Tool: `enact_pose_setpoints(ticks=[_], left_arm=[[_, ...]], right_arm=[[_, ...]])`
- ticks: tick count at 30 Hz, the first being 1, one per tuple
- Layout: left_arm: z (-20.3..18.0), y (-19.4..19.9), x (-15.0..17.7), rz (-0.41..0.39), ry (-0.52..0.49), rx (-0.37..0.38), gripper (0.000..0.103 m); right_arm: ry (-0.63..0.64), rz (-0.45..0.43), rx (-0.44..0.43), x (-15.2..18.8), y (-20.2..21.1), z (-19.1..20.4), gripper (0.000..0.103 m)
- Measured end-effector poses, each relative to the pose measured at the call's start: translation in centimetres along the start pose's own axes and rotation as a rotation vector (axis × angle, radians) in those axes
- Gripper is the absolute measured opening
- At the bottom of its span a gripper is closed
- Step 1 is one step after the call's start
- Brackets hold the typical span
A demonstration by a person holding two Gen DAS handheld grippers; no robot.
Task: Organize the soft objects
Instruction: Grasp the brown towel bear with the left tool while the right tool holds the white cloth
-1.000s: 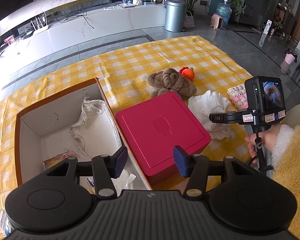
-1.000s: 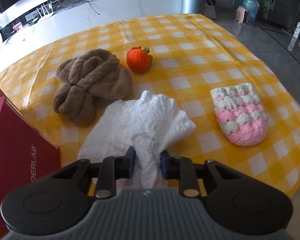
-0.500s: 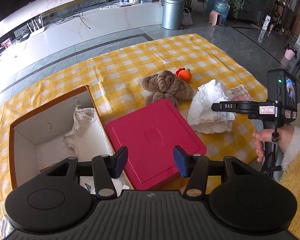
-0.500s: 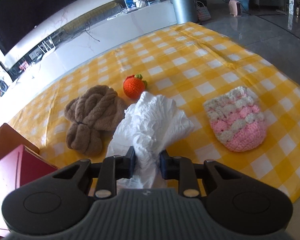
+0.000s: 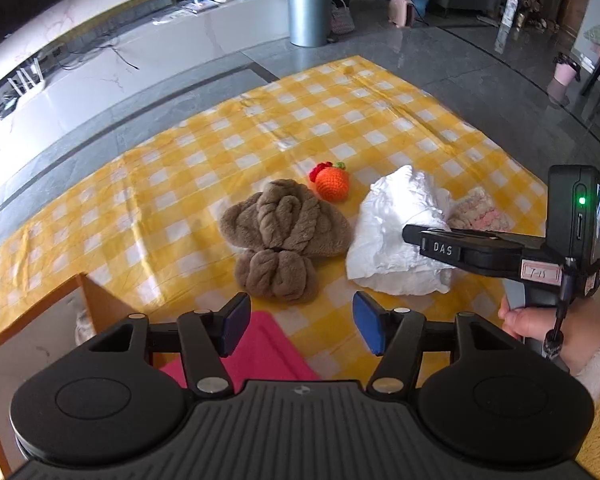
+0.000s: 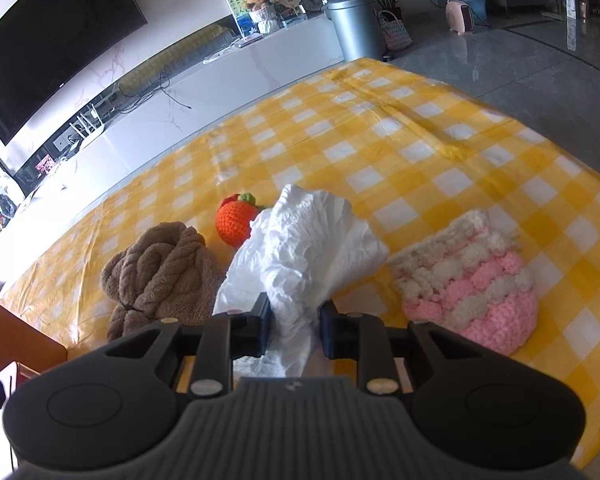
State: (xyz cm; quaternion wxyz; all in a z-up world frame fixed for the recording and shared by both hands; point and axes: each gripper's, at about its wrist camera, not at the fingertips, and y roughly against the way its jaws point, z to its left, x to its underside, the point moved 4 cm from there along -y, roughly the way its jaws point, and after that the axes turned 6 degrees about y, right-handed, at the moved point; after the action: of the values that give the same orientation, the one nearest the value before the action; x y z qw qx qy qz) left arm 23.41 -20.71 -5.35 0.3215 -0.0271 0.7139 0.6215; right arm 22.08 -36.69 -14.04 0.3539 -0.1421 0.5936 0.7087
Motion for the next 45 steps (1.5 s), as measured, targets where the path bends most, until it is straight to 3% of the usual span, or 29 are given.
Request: enact_pose_setpoints(ticks=[2, 4, 8, 11, 15, 19, 23, 27, 30, 32, 38, 45], left_arm=[[-0.1, -1.8, -1.2, 0.031, -0.003, 0.002, 0.074], [-0.7, -3.9, -2.1, 0.076, -0.069, -0.01, 0.077], [-1.5, -7.9, -2.6, 0.183, -0.151, -0.131, 0.077], [-1.8, -10.5, -2.8, 0.265, -0.187, -0.171, 0.077], [-1.2, -13.4, -3.2, 0.377, -0.133, -0.205, 0.077], [-1.3, -15.3, -3.3, 0.414, -0.117, -0.212, 0.079], [-1.1, -16.7, -3.2, 0.451, -0.108, -0.295, 0.082], [-0.9, -17.7, -3.1, 0.452, -0.1, -0.344, 0.088], [-0.3, -17.7, -3.3, 0.445, -0.051, -0.339, 0.085], [0.1, -17.5, -3.3, 0.435, -0.02, -0.314, 0.074], [0.9, -16.6, -2.8, 0.335, 0.025, -0.332, 0.057], [2.0, -13.3, -2.5, 0.222, 0.129, -0.311, 0.051]], right_arm=[[0.004, 0.011, -0.006, 0.1, -0.3, -0.1, 0.023], [-0.002, 0.001, -0.022, 0.0, -0.2, -0.2, 0.023], [-0.037, -0.004, -0.048, 0.0, 0.0, -0.8, 0.022], [-0.043, 0.002, -0.058, 0.2, 0.0, -0.9, 0.022], [-0.058, -0.006, -0.071, 0.2, 0.3, -1.2, 0.022], [-0.068, 0.0, -0.072, 0.2, 0.2, -1.6, 0.022], [-0.072, -0.009, -0.062, 0.2, 0.2, -1.8, 0.022], [-0.07, -0.018, -0.067, 0.2, 0.4, -1.7, 0.022], [-0.068, -0.012, -0.062, 0.3, 0.4, -1.7, 0.022], [-0.068, -0.01, -0.051, 0.3, 0.6, -1.8, 0.022], [-0.072, -0.013, -0.048, 0.4, 0.9, -2.1, 0.022], [-0.057, -0.028, -0.053, 0.3, 1.3, -1.8, 0.022]])
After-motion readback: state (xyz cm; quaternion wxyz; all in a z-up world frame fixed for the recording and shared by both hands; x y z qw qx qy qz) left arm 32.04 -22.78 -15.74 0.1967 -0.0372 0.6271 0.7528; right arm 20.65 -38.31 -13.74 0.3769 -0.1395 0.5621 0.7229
